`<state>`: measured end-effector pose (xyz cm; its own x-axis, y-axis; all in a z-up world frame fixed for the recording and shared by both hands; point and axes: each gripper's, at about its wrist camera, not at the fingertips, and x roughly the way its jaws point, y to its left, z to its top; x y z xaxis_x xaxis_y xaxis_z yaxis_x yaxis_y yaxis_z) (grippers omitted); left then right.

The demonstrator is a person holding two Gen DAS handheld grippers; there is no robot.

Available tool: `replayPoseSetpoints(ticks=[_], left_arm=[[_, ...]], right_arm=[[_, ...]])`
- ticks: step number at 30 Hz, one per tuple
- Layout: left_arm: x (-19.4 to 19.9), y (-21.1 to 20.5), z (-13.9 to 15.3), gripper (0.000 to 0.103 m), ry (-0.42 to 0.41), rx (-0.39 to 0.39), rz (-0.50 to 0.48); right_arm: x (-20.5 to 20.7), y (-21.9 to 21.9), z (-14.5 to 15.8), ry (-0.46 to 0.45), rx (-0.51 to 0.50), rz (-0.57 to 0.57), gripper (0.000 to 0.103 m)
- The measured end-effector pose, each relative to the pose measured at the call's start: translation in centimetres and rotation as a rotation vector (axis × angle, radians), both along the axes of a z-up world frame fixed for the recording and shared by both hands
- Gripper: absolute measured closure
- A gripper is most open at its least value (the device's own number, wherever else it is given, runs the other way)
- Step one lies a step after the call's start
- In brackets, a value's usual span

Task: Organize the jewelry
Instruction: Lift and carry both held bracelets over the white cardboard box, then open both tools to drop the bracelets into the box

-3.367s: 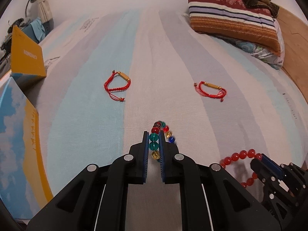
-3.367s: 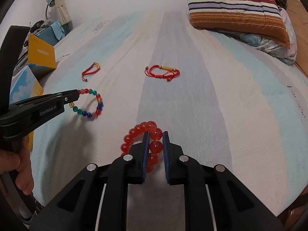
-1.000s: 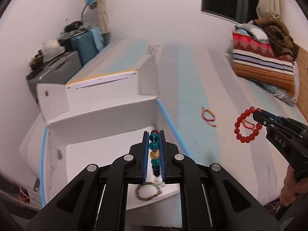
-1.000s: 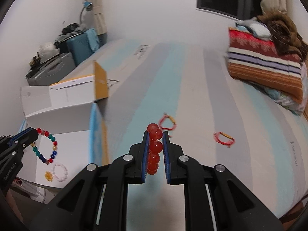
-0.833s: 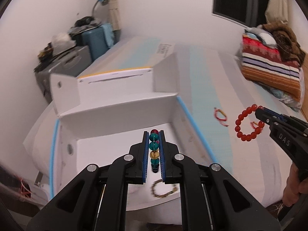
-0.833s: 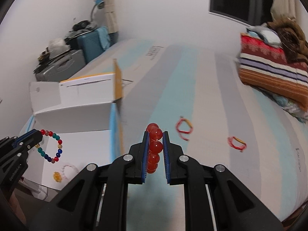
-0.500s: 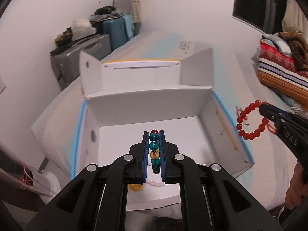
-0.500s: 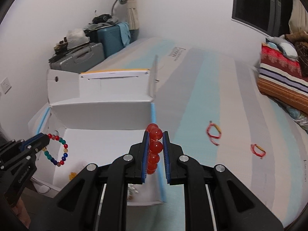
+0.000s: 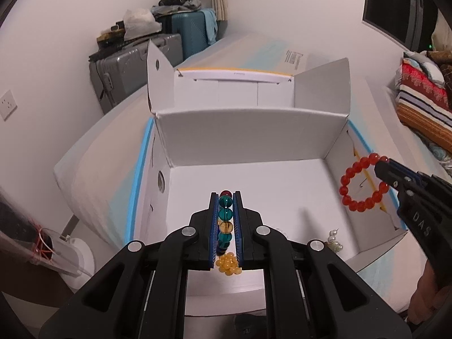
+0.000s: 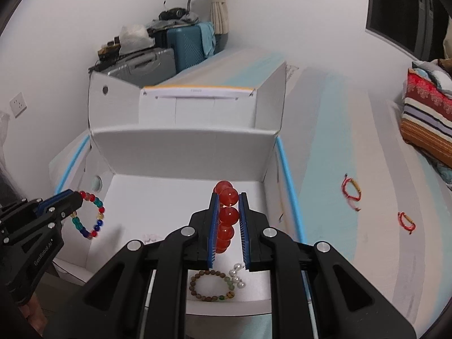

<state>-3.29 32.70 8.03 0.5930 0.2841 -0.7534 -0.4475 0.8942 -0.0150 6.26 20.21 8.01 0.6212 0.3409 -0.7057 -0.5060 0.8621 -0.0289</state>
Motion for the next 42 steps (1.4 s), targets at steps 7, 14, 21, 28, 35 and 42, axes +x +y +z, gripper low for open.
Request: replayPoseSetpoints(ticks=[7,14,21,28,35,42], left_arm=[[1.1,0.5,-2.1,0.094,0.035,-0.021,0.004],[1.8,0.7,-3.4,0.094,0.062,-0.030,-0.001],[2.0,1.6,-4.2,0.093,0.080,-0.043,0.006],[2.5,1.7,-5.0,0.093,0.099,-0.050,0.004],[2.4,1.4,-4.1,0.091,0.083,-0.038,0.007],[1.5,0.3,-2.5,0.059,0.047,-0.017,0.013]], right_arm=[[0.8,0.3,-1.9,0.030,-0.016,-0.010,0.090],[1.1,0.7,-3.4,0.058,-0.039,-0.010,0.090],[1.4,1.2,-5.0,0.082,-0.074,-0.020,0.090],[1.7,1.6,-6.2,0.107,-0.090,-0.019,0.090],[1.6,1.4,-5.4,0.093,-0.077,-0.029,0.088],[0.8,0.0,-2.5,0.040,-0.008,-0.034,0.042]])
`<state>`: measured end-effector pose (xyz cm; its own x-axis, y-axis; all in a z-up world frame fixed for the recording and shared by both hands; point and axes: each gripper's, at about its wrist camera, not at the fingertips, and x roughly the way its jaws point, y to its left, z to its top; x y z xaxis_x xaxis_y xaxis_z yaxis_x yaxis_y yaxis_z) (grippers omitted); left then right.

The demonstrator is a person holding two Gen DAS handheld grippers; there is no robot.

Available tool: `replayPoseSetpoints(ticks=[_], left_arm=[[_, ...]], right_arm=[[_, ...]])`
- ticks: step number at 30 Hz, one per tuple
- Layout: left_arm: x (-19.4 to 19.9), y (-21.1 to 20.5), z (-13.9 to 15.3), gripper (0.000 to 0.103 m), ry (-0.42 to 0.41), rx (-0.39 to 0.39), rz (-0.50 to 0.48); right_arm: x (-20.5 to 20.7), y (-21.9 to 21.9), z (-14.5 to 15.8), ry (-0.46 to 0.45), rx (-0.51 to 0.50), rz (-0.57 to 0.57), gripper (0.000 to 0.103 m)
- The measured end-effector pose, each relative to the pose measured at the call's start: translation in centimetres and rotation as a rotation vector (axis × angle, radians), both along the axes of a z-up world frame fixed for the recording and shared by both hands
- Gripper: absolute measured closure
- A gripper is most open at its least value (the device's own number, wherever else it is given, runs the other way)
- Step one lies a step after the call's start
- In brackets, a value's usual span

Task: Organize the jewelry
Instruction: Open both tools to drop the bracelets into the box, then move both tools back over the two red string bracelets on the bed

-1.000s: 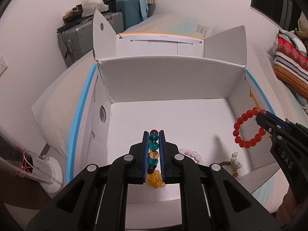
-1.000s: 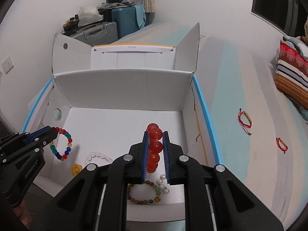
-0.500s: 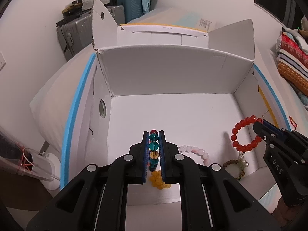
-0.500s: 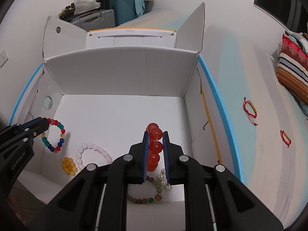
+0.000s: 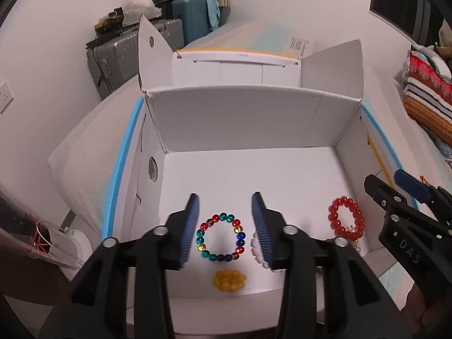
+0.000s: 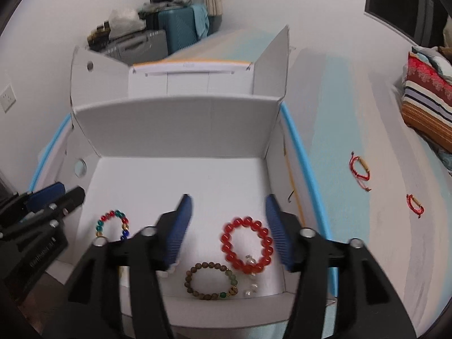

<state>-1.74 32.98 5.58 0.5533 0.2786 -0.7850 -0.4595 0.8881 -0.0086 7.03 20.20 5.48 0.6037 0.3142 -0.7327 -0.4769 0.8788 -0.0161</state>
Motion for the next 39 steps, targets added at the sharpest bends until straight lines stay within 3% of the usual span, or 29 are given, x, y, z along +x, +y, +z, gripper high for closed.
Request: replayPoseSetpoints(ticks=[4,8,14,25,39], left_arm=[[-0.5,-0.7,1.2,0.029,-0.042,0.009,0.000],[-0.8,-2.0,2.5,0.020,-0.075,0.022,-0.008],[-0.7,-4.2,4.1,0.006,-0.105,0.071,-0.024],[0.9,-9.6,5.8,0.006,-0.152,0.070,-0.098],[6.0,-20.6,4.9,0.006,-0.159,0.039,-0.261]], right_arm=[[-0.2,-1.4,1.3,-0.037,0.023,-0.019,0.029],[-0.1,-3.3,2.3,-0.065,0.045,-0.048,0.016],[0.4,-6.6,3.7,-0.097,0.069,-0.090,0.008],[1.1,-14.6,5.5,-0.148,0.050,-0.131,0.008],[2.9,-28.6,5.5,-0.159,-0.007,-0.314,0.008]])
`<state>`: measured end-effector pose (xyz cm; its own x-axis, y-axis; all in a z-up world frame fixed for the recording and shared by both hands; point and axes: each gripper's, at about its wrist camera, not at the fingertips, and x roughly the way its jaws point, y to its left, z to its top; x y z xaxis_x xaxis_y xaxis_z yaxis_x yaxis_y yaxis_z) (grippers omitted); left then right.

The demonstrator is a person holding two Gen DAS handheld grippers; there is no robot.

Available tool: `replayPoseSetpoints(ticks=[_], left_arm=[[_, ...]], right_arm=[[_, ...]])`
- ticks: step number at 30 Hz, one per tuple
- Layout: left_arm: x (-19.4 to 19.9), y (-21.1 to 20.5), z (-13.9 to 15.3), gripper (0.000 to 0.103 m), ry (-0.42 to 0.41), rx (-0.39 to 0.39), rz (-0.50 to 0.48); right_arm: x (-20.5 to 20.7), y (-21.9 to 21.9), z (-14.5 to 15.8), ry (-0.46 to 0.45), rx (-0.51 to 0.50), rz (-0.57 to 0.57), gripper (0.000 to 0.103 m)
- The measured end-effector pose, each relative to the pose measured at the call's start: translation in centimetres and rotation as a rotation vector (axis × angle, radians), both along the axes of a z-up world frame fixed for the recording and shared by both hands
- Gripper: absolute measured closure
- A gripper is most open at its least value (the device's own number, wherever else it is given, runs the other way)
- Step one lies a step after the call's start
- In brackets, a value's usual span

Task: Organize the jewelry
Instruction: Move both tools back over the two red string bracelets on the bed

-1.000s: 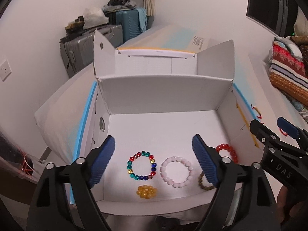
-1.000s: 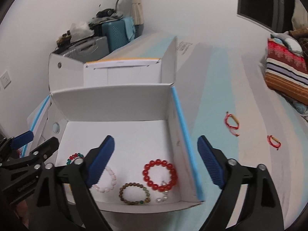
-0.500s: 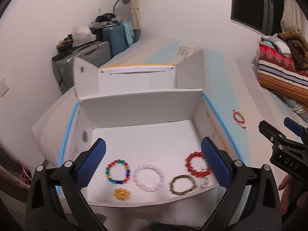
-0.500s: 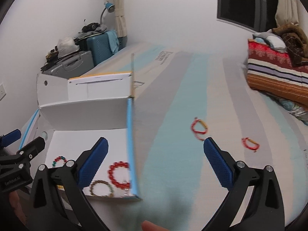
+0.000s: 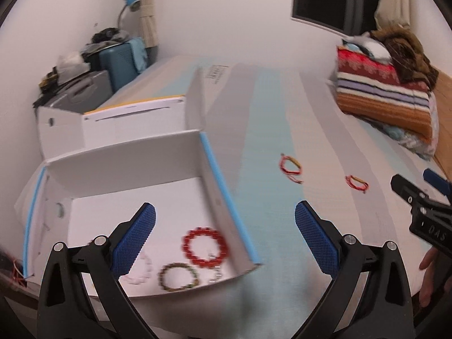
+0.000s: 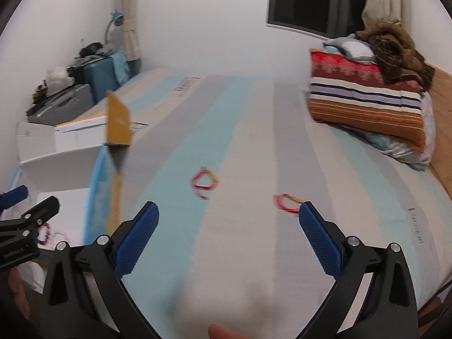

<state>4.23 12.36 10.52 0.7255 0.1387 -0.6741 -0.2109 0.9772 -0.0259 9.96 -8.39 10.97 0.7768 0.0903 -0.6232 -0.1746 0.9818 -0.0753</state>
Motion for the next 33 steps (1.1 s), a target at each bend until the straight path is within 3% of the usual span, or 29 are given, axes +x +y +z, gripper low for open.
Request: replayPoseSetpoints(ticks=[12,24,33], left_arm=[[4.7,-6.4,-2.8,0.006,0.037,-0.002,-0.073],[12.0,-10.1,-7.0,0.006,0.095,-0.037,-0.097],[18.9,-10.9,-10.9,0.006,0.149,-0.055,-0.101]], right_arm=[[3.8,-9.2,-3.3,0.059,-0.018,-0.116,0.008],[9.1,-11.5,-6.7,0.128,-0.009,-0.124,0.008],[15.2,-11.9,-11.2,0.225,0.054,-0.119,0.008]])
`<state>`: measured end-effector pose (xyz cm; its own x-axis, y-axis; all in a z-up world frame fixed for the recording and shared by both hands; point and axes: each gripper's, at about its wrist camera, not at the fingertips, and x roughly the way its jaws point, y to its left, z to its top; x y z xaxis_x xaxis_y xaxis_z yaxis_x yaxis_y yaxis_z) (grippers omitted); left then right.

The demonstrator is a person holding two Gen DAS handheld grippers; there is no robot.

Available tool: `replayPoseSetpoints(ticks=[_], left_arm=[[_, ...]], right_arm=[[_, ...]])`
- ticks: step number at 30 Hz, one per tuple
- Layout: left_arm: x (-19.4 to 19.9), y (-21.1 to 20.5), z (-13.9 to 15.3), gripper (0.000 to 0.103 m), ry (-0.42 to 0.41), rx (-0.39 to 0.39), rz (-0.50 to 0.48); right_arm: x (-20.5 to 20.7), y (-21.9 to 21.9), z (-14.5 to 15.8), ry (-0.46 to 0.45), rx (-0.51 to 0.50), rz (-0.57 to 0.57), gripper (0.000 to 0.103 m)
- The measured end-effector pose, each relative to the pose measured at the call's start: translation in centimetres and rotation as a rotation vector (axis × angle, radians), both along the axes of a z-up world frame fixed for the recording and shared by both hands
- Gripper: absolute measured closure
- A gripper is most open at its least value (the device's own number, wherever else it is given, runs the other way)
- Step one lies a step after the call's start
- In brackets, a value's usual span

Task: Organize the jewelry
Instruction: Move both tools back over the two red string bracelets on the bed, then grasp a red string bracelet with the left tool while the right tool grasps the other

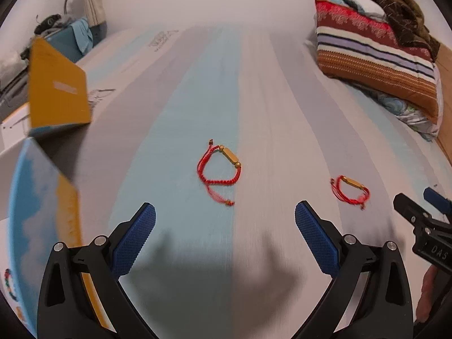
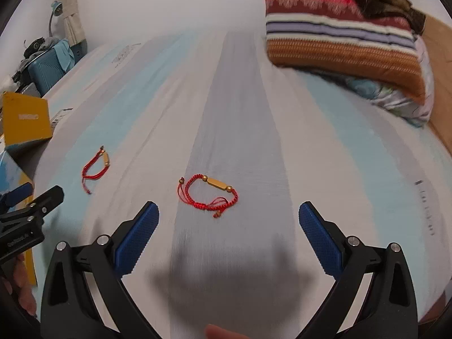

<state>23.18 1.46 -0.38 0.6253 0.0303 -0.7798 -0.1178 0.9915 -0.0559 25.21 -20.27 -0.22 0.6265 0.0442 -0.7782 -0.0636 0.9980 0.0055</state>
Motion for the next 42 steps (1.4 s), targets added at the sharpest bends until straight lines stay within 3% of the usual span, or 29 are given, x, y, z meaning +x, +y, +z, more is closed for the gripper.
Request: replayPoseSetpoints(ticks=[9,17,23,24,29,32,42], left_arm=[[6.1,-0.3,-4.1,0.006,0.073,0.025,-0.003],[8.7,0.2,-7.1,0.006,0.113,0.038,0.014],[9.0,0.2,-7.5,0.008,0.106,0.046,0.004],[9.1,0.3,-7.5,0.009,0.107,0.044,0.003],[8.8,0.1,-7.3,0.042,0.105,0.056,-0.017],[8.5,-0.2,-7.2,0.055,0.101,0.063,-0.030],[8.1,-1.2,-6.8,0.079,0.087,0.100,-0.053]], right_arm=[[5.0,0.1,-4.2,0.097,0.119,0.001,0.008],[7.4,0.4,-6.0,0.135,0.159,0.011,0.008],[8.4,0.5,-7.1,0.171,0.185,-0.003,0.009],[8.5,0.7,-7.2,0.171,0.177,-0.005,0.013],[8.5,0.8,-7.3,0.175,0.137,-0.019,0.031],[8.5,0.7,-7.3,0.177,0.119,-0.033,0.044],[8.4,0.3,-7.1,0.173,0.077,-0.053,0.085]])
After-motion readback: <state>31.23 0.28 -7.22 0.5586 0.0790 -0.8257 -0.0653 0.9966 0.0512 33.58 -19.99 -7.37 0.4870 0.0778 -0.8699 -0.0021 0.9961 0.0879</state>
